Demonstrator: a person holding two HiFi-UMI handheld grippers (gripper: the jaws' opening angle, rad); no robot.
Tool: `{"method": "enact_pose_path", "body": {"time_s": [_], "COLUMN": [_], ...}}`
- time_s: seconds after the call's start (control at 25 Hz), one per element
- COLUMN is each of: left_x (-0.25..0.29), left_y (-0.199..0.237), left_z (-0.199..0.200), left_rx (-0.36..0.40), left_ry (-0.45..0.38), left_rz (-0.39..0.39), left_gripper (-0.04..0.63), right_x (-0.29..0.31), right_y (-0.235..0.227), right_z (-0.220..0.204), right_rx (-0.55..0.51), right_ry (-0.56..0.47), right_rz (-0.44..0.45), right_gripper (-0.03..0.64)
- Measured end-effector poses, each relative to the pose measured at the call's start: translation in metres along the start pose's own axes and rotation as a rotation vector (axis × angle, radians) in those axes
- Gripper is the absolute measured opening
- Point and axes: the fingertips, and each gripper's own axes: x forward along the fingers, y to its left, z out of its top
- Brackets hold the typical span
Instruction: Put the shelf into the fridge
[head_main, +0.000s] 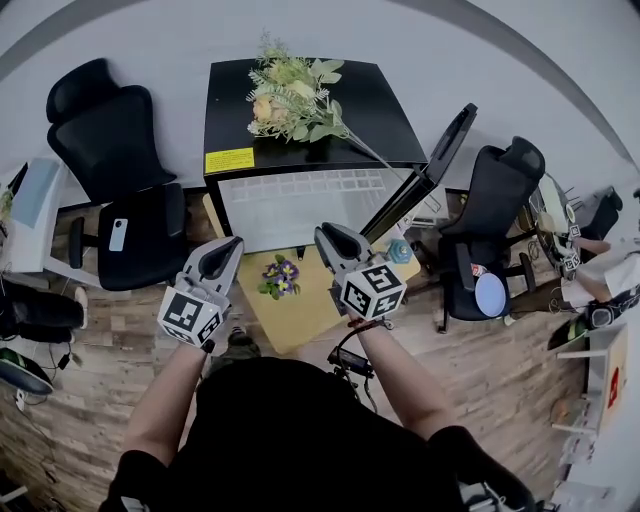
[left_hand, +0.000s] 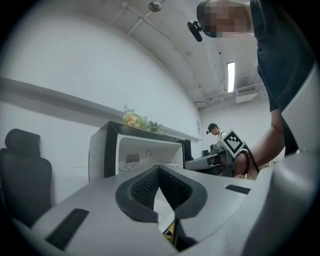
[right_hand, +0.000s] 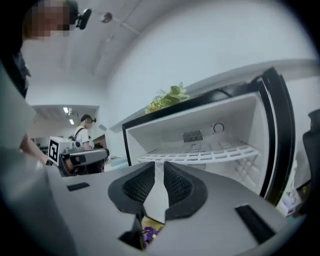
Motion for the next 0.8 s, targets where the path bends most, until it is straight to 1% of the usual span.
{"method": "enact_pose_path", "body": {"time_s": [0.2, 0.32, 0.4, 0.68, 0.8], "left_x": [-0.002, -0.004, -0.004, -0.007, -0.008], "left_y": [-0.007, -0.009, -0.011, -0.012, -0.011], "left_z": [0.002, 0.006, 0.008, 0.014, 0.016], "left_rx": [0.003, 0.012, 0.018, 0.042, 0.044], "left_ry": [-0.004, -0.011, -0.016, -0.024, -0.027], "left_rz": [-0.006, -0.007, -0.009, -0.013, -0.012], "left_gripper": [0.018, 0.018, 0.018, 0.018, 0.018], "right_x": [-0.025, -0.037, -0.044, -0.057, -0.058], "right_y": [0.012, 0.023, 0.027, 0.030, 0.032], "right_z": [0.013, 0.019, 0.021, 0.026, 0.031], "right_rx": [-0.230, -0.318, -0.346, -0.423, -0.426], "right_ry": [-0.066, -0.118, -0.152, -0.179, -0.196], "right_rz": [-0.069, -0.048, -0.035, -0.079, -0.087], "right_gripper": [0.040, 0.020, 0.017, 0.017, 0.017]}}
